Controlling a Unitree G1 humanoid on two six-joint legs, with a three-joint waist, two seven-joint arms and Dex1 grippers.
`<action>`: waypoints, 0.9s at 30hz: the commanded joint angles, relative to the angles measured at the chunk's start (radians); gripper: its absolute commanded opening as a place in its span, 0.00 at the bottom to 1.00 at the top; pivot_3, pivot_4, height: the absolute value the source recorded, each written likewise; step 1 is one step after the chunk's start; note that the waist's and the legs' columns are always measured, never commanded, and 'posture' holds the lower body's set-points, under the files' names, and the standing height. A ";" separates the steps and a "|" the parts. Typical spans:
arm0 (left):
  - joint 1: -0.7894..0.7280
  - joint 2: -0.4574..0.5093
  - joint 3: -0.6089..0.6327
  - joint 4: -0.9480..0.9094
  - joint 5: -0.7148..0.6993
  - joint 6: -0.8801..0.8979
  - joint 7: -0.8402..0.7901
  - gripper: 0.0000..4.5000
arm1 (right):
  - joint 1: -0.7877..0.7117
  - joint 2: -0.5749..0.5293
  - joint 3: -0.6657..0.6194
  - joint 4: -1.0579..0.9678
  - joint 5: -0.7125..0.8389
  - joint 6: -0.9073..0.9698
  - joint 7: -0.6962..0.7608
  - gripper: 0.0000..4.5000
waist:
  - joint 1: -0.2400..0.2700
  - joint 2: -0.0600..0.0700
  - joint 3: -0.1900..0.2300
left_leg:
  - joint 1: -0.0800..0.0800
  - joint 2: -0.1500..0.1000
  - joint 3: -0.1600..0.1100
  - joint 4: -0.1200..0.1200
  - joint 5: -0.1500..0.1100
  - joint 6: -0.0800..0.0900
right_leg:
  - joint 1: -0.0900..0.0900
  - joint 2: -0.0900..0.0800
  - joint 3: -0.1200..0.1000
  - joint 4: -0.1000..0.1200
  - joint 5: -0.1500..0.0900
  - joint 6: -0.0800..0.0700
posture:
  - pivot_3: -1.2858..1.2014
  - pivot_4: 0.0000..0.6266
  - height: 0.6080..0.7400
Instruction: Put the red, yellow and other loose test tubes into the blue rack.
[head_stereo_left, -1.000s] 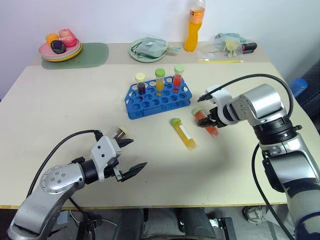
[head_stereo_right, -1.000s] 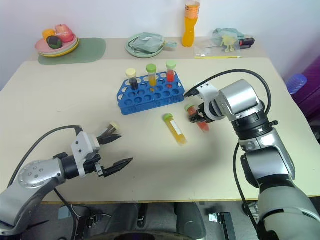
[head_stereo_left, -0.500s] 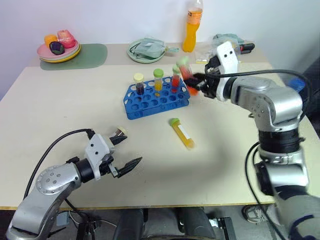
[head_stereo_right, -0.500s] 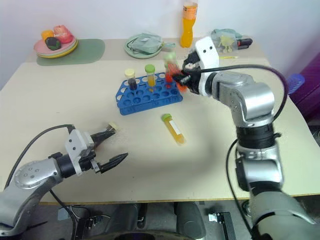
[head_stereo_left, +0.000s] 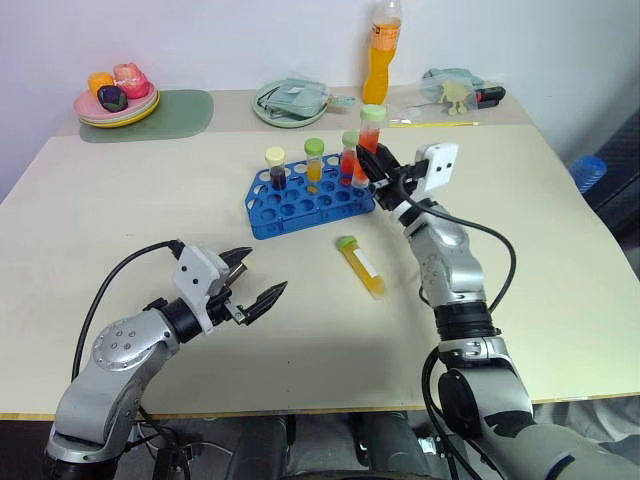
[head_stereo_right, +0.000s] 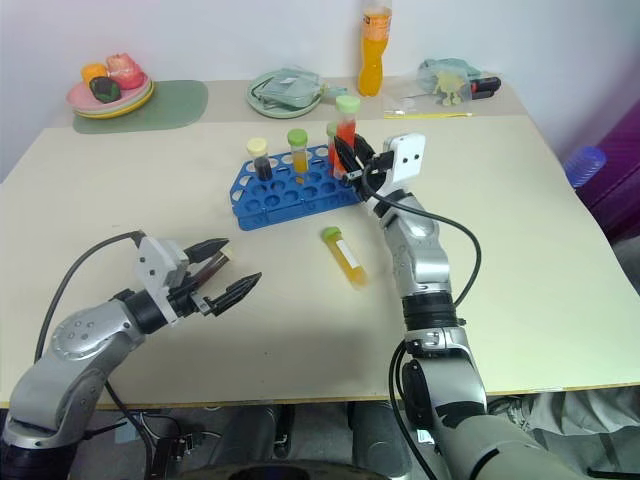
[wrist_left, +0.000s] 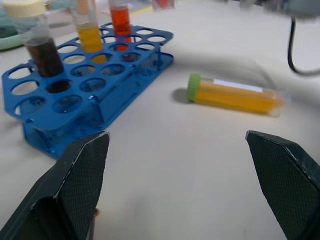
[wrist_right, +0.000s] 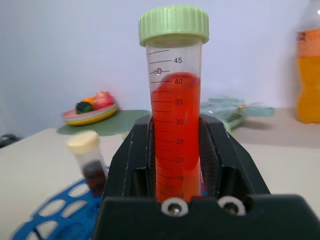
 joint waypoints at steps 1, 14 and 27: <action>-0.015 -0.006 0.030 -0.066 -0.037 0.022 0.032 1.00 | -0.056 0.016 -0.002 0.074 -0.015 -0.092 -0.002 0.20 | 0.000 0.000 0.000 | 0.000 0.000 0.000 0.000 0.000 0.000 | 0.000 0.000 0.000 0.000 0.000 0.000 | 0.52 0.24 0.92; -0.071 0.009 0.055 -0.152 -0.106 0.125 0.116 1.00 | -0.139 0.018 -0.027 0.352 -0.043 -0.283 -0.013 0.20 | 0.001 0.000 0.000 | 0.000 0.000 0.000 0.000 0.001 -0.001 | 0.000 0.000 0.000 0.001 0.000 0.000 | 0.52 0.24 0.92; -0.072 0.018 0.045 -0.138 -0.104 0.111 0.108 1.00 | -0.149 0.011 -0.034 0.435 -0.071 -0.366 -0.052 0.20 | 0.000 0.000 0.000 | 0.001 0.000 0.000 0.000 0.001 -0.002 | 0.000 0.000 0.001 0.001 0.000 0.000 | 0.52 0.24 0.92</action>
